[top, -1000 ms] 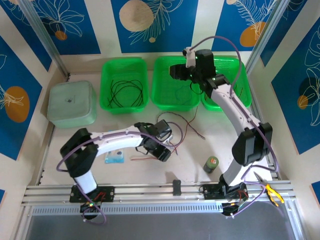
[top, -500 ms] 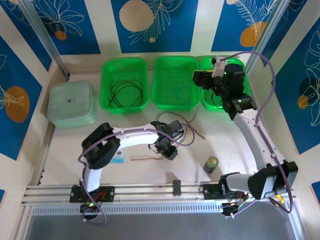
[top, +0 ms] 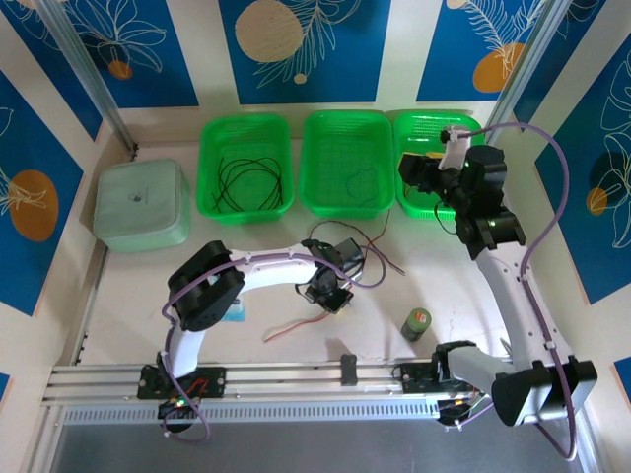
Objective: Untangle the cables
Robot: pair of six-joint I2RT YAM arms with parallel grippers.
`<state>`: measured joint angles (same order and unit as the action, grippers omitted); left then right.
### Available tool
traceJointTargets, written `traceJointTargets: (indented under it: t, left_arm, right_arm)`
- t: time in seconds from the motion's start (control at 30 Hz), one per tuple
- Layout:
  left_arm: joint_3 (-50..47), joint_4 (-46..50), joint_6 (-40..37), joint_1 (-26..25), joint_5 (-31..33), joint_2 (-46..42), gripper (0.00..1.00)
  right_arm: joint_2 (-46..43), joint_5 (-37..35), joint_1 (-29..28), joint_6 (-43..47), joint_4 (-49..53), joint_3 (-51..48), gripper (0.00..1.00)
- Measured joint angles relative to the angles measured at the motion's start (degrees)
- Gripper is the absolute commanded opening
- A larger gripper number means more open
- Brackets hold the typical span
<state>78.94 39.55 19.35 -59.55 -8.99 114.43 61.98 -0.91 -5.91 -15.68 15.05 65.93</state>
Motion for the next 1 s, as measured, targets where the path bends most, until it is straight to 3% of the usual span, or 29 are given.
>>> traceJointTargets:
  t: [0.43,0.7,1.0]
  left_arm:
    - [3.45,5.79,-2.1,0.02,2.6,-4.31,0.0]
    - [17.57,13.38,-6.05,0.22,7.69,-10.78,0.0]
    - [38.77,20.59,-11.34,1.33,9.03,-9.6,0.0]
  right_arm:
    - [-6.01,1.38,3.69,-0.04,3.26,-3.45,0.61]
    - [-6.05,1.57,5.22,-0.5,3.91,-4.07,0.61]
    - [-8.33,1.33,6.43,-5.25,5.6,-4.07,0.58]
